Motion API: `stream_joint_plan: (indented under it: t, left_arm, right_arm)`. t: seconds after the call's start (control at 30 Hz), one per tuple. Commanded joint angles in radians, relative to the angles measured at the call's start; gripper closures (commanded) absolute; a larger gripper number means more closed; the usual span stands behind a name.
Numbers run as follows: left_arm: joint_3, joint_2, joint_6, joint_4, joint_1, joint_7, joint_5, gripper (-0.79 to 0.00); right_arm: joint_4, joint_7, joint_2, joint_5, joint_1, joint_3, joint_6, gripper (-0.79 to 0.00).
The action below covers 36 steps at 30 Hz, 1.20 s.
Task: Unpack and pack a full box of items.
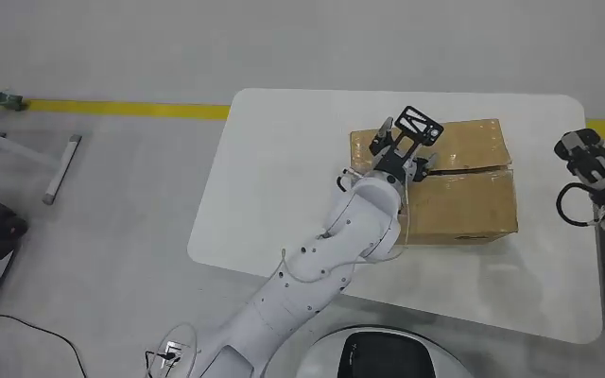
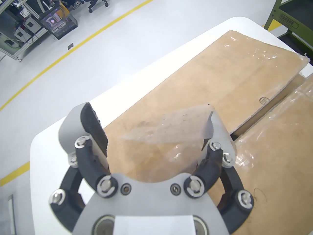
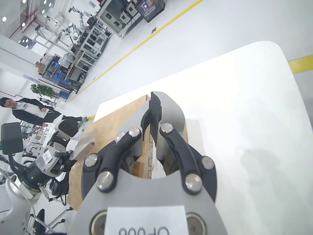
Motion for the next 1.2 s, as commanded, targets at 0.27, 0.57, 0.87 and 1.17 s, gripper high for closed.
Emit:
stream_joint_plan:
  t: [0.27, 0.57, 0.87, 1.17]
  left_arm:
    - [0.062, -0.076, 0.046, 0.121, -0.063, 0.041, -0.028, -0.785]
    - [0.106, -0.15, 0.079, 0.234, -0.108, 0.081, -0.056, -0.785]
    - [0.121, -0.217, 0.115, 0.322, -0.146, 0.115, -0.077, -0.785]
    - [0.006, -0.21, 0.193, 0.293, -0.137, 0.072, -0.01, -0.785]
  right_arm:
    - [0.069, 0.024, 0.0, 0.039, -0.03, 0.072, -0.067, 0.0]
    - [0.131, 0.053, 0.002, 0.061, -0.023, 0.105, -0.118, 0.0]
    - [0.17, 0.097, 0.006, 0.105, -0.007, 0.132, -0.177, 0.0]
    - [0.145, 0.158, 0.01, 0.183, 0.035, 0.108, -0.217, 0.0]
